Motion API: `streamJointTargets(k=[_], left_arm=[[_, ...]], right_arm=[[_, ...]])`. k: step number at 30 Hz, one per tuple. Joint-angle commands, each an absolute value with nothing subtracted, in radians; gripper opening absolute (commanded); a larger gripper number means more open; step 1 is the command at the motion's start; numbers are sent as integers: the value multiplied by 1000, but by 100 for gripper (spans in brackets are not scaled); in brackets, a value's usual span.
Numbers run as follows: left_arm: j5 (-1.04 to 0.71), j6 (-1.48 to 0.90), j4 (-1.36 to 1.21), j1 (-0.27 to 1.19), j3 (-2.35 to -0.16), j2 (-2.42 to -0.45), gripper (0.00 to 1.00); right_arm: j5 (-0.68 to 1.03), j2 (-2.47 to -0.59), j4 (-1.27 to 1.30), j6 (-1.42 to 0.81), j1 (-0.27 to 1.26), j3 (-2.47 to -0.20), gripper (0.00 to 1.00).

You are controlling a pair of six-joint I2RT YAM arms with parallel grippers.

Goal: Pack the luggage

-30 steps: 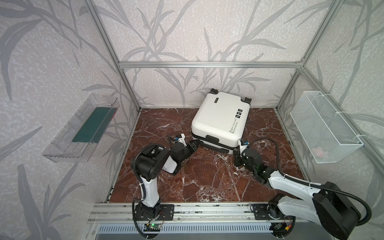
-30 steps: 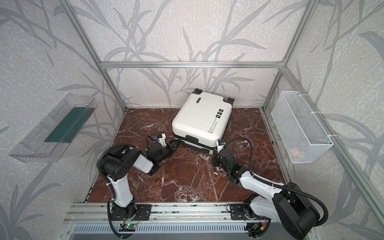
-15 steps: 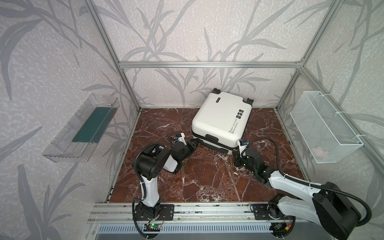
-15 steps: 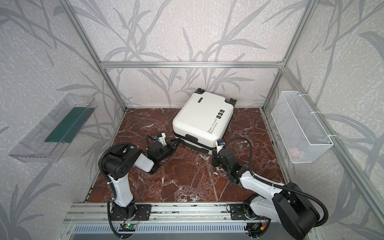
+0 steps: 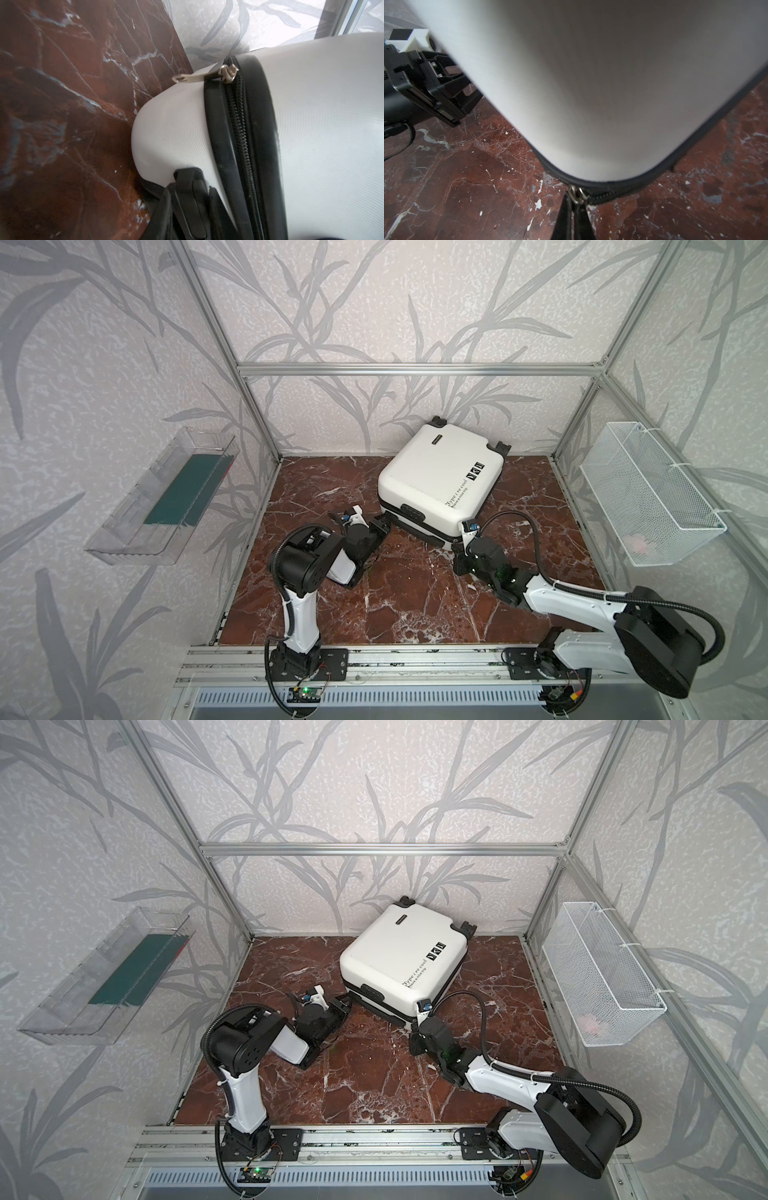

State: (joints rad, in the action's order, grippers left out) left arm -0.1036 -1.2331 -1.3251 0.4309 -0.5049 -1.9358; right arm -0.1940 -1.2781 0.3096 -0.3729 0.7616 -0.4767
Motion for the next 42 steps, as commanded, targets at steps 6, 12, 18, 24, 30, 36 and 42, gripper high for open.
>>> streamJointTargets(k=[6, 12, 18, 24, 30, 36, 42], left_arm=[[-279, -1149, -1393, 496, -502, -1944, 0], [-279, -1147, -1403, 495, -510, -1946, 0], [-286, -1146, -1401, 495, -518, -1950, 0], [-287, -1147, -1408, 495, -525, -1957, 0], [-287, -1147, -1408, 494, -523, -1955, 0], [-280, -1134, -1395, 494, -503, -1932, 0], [-278, -1125, -1388, 491, -483, -1910, 1]], right_arm=[[-96, -1215, 84, -396, 759, -583, 0], [-30, -1121, -57, -391, 663, -523, 0], [23, -1065, -67, -361, 606, -487, 0], [154, -1078, -55, -314, 617, -527, 0], [134, -1114, -31, -334, 687, -575, 0], [109, -1145, 1, -354, 689, -576, 0], [88, -1120, 53, -363, 686, -494, 0]])
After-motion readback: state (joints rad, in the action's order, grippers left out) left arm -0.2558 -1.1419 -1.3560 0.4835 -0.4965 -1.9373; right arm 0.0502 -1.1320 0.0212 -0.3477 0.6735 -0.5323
